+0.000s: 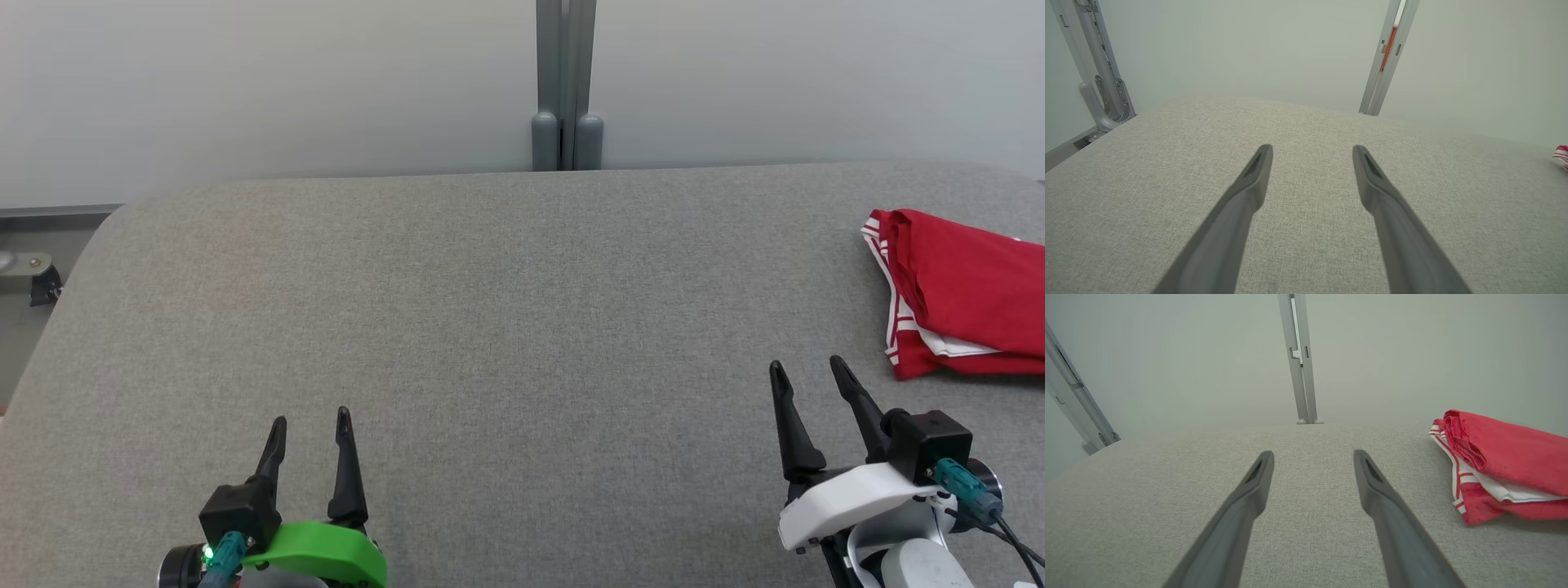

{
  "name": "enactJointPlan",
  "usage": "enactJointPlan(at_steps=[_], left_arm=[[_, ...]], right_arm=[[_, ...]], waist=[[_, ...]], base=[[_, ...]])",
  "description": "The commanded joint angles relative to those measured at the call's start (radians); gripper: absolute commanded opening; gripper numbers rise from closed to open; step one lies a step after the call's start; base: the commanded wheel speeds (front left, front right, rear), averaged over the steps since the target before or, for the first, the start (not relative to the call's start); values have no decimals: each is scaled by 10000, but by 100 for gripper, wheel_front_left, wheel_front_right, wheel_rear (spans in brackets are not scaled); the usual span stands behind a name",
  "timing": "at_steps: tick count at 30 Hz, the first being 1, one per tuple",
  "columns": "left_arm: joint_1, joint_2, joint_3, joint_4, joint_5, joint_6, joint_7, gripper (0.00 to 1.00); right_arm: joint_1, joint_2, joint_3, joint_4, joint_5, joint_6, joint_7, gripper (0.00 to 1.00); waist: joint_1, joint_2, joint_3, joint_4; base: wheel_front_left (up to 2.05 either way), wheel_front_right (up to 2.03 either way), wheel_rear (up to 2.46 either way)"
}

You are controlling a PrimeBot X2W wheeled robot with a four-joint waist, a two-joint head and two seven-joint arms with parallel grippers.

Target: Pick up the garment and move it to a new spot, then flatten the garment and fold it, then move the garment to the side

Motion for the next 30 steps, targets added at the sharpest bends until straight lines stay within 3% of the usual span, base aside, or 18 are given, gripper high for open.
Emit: enactJointPlan(at_steps=[1,4,5,9,30], left_arm=[[63,36,-2,14,-22,16,4,100],[62,36,-17,38,-15,28,4,100],[0,0,-26,43,-3,5,2,0],[82,-11,-54,368,-29,2,8,0],[-187,-3,745,150,-3498,-560,1011,0]], right_arm=[[81,-23,-13,-45,-45,-10,-2,100],[86,-23,-22,-57,-56,-10,16,100],[0,0,-14,-27,-11,0,7,0],[115,48,-6,306,17,0,17,0],[-176,29,-358,423,3885,-2,771,0]], waist=[[0,0,4,5],[0,0,12,9],[0,0,13,10],[0,0,14,10],[0,0,45,-100]], base=[[0,0,0],[0,0,0],[0,0,0],[0,0,0],[0,0,0]])
